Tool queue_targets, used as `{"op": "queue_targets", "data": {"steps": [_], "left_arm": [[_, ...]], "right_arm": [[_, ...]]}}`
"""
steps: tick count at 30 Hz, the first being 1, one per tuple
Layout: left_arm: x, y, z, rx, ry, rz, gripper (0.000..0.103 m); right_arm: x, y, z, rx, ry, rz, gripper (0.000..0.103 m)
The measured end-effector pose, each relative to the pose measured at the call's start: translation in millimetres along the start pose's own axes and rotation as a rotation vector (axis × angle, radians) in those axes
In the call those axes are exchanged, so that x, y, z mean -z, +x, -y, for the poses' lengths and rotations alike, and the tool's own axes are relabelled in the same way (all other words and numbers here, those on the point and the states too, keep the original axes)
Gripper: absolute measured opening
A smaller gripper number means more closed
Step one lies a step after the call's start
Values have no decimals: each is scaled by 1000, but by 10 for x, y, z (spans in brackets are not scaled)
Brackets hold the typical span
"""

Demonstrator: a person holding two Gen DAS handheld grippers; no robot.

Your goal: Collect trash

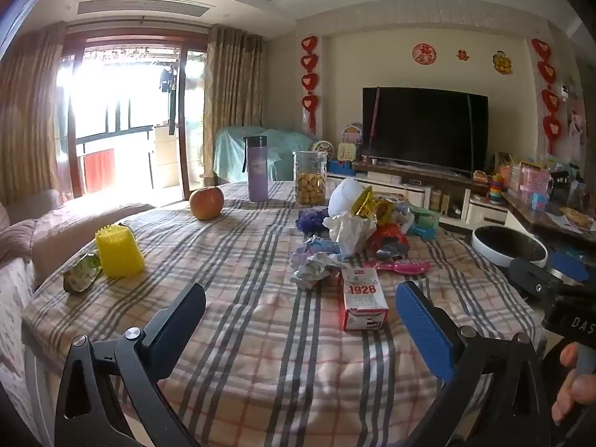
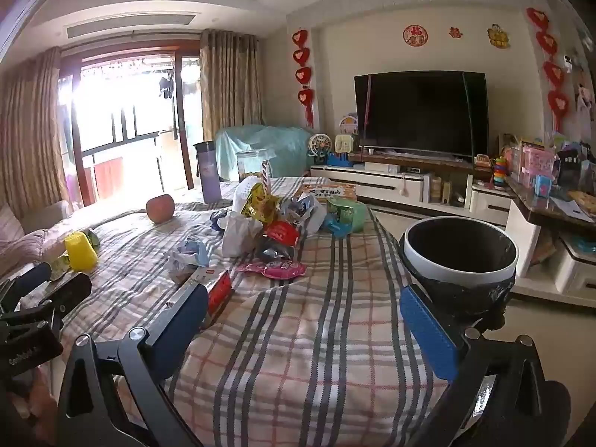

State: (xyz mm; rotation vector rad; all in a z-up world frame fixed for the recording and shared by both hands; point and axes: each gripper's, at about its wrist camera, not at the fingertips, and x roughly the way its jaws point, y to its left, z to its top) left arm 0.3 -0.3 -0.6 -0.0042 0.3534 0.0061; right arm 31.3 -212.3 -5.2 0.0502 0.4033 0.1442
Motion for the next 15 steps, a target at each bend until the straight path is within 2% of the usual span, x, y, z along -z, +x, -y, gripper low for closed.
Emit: {"op": "queue_targets", "data": {"steps": [15], "left_arm": [[46, 42, -25, 3, -7, -15, 102]], "right_arm": [[0, 17, -2, -12, 6, -15, 103]]}}
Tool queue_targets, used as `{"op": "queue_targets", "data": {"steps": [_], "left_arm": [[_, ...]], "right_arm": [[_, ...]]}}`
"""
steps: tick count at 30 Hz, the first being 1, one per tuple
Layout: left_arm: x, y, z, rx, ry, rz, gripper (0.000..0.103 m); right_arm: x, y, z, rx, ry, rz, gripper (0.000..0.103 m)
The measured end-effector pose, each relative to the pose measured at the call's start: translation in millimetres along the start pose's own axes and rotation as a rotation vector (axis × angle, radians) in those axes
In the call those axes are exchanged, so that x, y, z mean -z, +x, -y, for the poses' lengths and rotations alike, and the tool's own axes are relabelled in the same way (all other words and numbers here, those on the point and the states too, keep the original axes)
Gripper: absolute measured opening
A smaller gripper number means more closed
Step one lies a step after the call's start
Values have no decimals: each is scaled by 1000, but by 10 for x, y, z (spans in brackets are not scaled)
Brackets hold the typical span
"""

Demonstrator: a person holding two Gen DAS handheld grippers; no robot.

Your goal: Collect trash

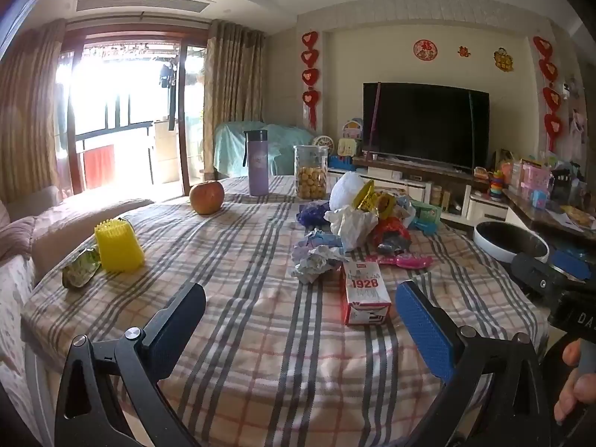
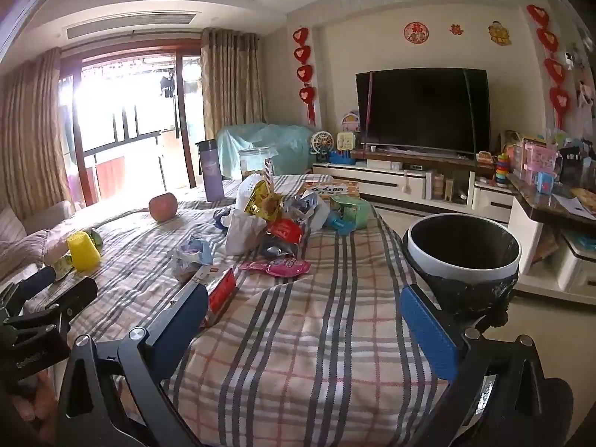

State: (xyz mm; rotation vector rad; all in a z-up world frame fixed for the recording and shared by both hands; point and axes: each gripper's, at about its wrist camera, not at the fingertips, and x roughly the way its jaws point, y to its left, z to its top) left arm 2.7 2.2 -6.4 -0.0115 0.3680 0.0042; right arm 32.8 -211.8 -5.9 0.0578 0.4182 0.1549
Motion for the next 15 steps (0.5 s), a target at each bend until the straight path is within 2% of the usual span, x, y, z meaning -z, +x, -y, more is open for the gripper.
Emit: {"op": "queue_targets", "data": {"steps": [15], "left_arm": [[-7, 11, 15, 7, 0, -8, 102]], "right_arm": [[12, 0, -27, -3, 5, -11, 103]]}}
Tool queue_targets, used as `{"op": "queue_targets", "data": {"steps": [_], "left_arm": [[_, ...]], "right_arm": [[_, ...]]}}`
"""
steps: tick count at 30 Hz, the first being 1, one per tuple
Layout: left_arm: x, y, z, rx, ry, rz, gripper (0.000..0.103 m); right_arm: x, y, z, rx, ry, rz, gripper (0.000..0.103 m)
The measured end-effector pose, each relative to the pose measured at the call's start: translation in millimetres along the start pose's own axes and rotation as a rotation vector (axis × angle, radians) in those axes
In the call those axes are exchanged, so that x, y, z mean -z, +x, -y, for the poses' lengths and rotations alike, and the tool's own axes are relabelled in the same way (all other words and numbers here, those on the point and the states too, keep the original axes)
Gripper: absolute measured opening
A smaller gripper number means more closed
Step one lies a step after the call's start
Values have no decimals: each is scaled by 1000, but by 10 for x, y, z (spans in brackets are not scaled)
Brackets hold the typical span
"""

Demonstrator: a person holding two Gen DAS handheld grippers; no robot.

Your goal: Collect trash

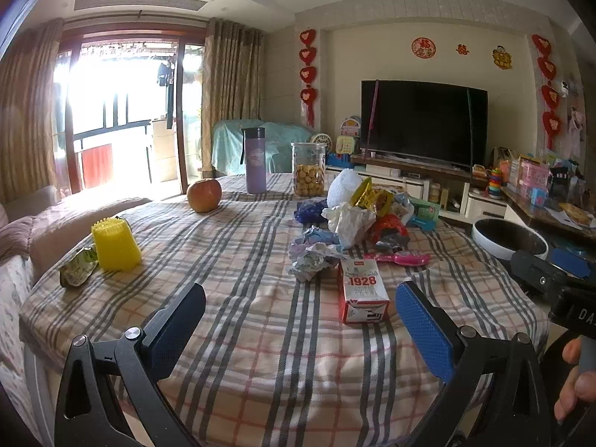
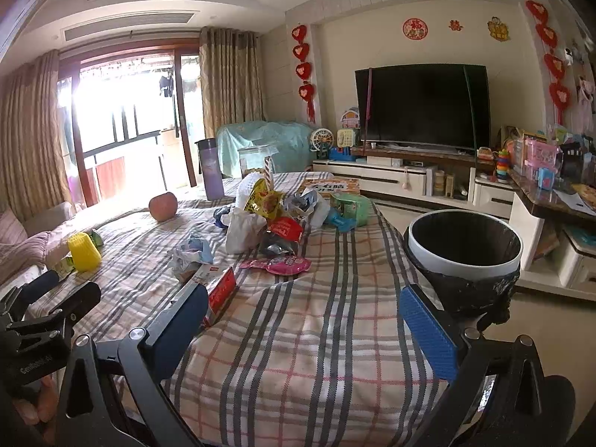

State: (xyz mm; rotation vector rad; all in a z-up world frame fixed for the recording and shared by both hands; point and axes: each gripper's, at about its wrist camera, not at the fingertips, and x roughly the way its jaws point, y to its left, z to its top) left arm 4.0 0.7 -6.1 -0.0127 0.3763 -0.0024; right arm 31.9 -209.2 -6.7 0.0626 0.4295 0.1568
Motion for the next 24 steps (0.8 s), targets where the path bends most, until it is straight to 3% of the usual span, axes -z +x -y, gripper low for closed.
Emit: {"op": "queue_targets", "data": {"steps": [24], "left_arm": [[26, 16, 8, -4, -3, -9, 102]], "right_arm": [[25, 30, 9, -9, 12, -12, 103]]}}
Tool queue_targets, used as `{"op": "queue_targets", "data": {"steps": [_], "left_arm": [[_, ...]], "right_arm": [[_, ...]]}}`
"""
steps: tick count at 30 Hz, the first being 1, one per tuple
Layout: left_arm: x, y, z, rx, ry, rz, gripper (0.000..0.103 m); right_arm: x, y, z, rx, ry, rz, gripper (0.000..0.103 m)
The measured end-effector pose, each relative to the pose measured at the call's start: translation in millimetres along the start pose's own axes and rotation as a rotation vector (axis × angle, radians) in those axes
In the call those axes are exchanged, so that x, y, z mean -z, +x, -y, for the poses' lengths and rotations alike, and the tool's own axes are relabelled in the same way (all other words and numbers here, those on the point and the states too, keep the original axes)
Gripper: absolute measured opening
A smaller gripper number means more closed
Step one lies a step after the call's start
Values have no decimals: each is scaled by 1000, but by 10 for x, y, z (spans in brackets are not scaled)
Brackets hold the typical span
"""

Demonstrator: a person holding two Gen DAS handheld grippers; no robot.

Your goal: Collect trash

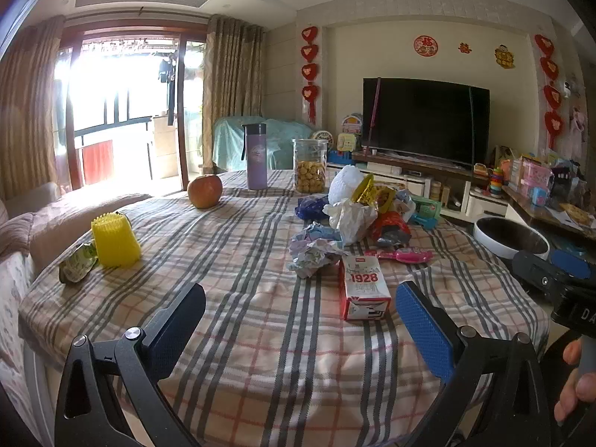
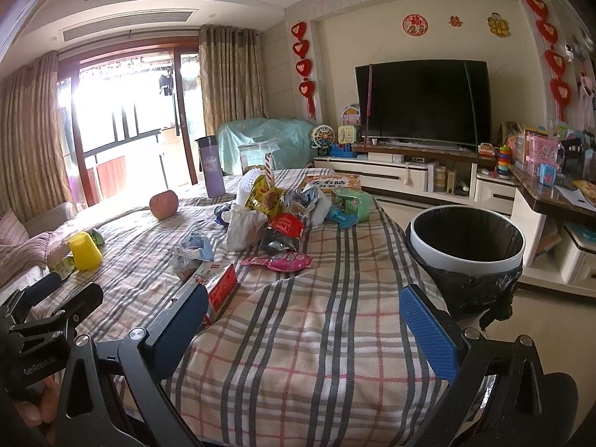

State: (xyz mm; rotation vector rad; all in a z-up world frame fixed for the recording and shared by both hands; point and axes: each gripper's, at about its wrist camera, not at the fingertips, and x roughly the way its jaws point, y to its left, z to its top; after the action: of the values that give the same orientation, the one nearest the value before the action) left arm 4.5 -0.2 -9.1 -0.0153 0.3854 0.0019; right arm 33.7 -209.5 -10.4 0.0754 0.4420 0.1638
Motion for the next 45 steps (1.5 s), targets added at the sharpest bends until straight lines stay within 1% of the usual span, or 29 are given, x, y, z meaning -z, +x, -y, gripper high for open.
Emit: {"op": "queue_targets", "data": {"steps": [16, 27, 37, 42, 45], "left_arm": [[4, 13, -11, 0, -3, -6, 102], [23, 34, -7, 0, 3, -22, 102], [14, 117, 32, 5, 11, -49, 102], [19, 196, 44, 17, 13, -79, 102], [15, 267, 55, 21, 16, -106, 102]], "right_arm": [[20, 6, 1, -14, 7, -13, 103], [12, 64, 63, -29, 20, -41, 103], [-2, 134, 149, -37, 35, -65, 103], [-30, 221, 178, -51, 26, -87, 103], [-39, 326, 197, -72, 14, -115, 103]]}}
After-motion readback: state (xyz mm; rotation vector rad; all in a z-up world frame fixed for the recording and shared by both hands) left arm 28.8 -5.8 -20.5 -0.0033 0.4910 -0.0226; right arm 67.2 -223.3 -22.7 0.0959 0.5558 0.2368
